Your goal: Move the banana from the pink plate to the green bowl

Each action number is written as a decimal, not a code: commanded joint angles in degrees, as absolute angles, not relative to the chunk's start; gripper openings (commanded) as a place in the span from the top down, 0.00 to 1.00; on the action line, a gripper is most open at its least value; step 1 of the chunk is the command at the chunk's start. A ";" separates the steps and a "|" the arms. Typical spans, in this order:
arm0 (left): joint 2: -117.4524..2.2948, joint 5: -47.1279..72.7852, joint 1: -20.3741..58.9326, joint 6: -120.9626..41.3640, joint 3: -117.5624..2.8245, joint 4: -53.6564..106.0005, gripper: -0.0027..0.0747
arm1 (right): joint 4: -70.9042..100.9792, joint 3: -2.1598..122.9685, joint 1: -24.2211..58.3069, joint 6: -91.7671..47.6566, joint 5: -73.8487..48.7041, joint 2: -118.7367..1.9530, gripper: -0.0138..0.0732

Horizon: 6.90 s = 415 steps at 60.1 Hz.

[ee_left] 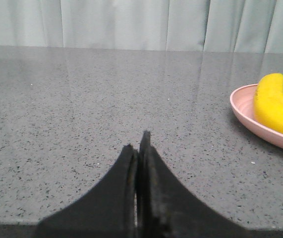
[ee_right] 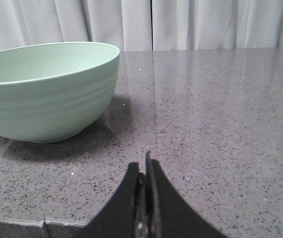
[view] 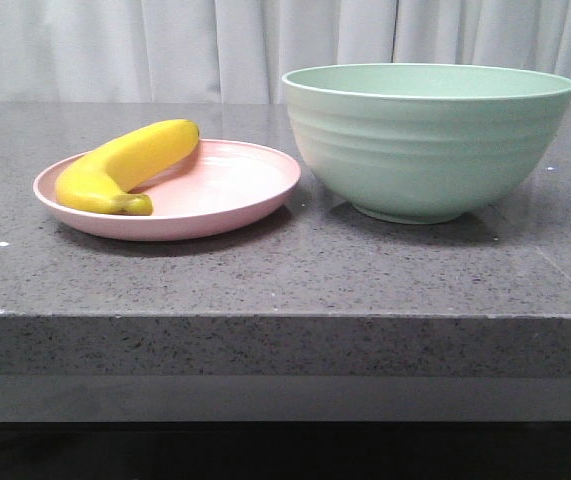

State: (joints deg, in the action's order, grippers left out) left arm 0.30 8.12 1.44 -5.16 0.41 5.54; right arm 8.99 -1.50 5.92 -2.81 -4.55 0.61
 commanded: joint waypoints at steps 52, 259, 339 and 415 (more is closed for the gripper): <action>1.36 3.23 1.36 -4.98 0.58 5.88 0.99 | 8.82 -1.60 5.88 -2.78 0.00 1.92 0.93; -91.67 37.20 24.20 -4.64 -69.16 12.76 0.29 | 8.82 29.92 5.88 -2.94 -16.94 -25.81 0.32; -76.87 17.04 30.04 -6.34 -68.90 12.54 0.70 | 16.25 32.73 6.58 -3.07 -19.33 -28.44 0.32; -76.13 18.58 42.20 -6.33 -68.90 12.77 0.70 | 38.47 67.07 31.71 -3.27 -3.36 -75.17 0.15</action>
State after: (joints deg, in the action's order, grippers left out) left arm -78.04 23.15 41.78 -6.28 -66.95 11.86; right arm 37.81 64.20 31.63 -2.81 -6.28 -75.66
